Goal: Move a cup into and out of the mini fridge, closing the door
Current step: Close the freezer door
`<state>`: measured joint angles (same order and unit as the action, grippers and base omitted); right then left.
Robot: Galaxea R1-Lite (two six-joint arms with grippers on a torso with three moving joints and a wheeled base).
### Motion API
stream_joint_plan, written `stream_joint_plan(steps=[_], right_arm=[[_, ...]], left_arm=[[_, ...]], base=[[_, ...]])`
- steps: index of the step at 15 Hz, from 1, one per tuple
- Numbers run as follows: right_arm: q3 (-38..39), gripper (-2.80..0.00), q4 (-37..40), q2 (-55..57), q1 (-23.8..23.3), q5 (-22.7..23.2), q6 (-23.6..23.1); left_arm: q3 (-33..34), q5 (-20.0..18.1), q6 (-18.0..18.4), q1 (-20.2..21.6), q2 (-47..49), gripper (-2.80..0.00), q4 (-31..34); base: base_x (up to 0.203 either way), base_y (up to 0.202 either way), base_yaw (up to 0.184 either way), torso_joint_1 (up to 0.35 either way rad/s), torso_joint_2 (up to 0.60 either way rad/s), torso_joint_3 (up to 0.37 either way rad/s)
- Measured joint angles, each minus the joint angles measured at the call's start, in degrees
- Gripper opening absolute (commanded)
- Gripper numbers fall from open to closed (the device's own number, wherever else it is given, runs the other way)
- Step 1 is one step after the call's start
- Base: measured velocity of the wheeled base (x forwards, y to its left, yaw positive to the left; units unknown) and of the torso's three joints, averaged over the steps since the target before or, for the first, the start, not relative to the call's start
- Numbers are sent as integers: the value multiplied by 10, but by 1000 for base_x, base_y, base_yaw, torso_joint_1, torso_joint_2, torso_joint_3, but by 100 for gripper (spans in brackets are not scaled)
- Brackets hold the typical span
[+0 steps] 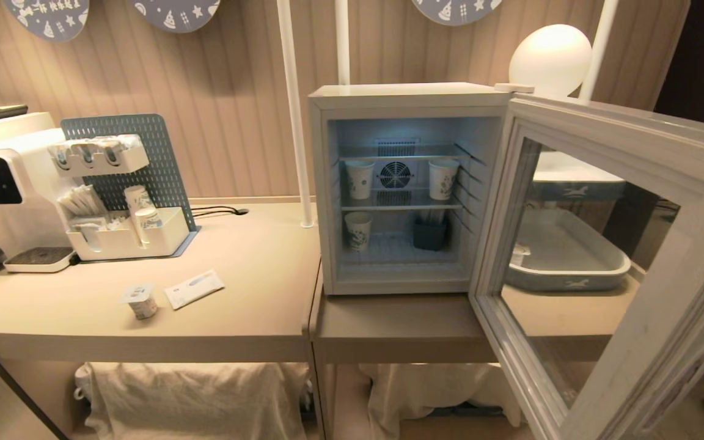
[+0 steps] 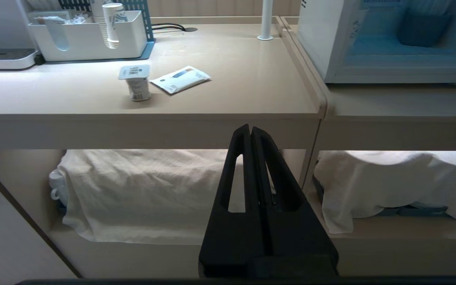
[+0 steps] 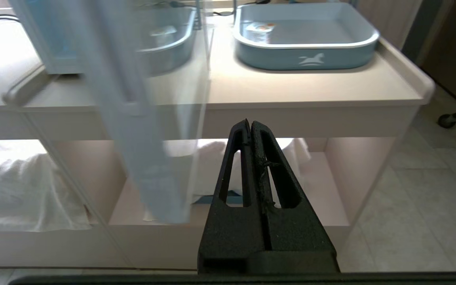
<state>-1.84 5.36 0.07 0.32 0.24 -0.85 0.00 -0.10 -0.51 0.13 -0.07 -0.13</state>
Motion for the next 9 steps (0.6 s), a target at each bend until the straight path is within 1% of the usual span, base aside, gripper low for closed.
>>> stream_joint_plan(steps=[5,7,9], right_arm=[[0,-280,1,0,1,0,0],[0,-280,0,0,0,-1,0],[-15,-280,0,1,0,3,12]], left_arm=[[0,0,0,1,0,-280,0],[0,0,0,1,0,-280,0],[0,0,0,0,0,-280,0]], base=[[0,-188,-2,1,4,2],[0,-99,0,2,2,-1],[0,0,0,0,0,0]])
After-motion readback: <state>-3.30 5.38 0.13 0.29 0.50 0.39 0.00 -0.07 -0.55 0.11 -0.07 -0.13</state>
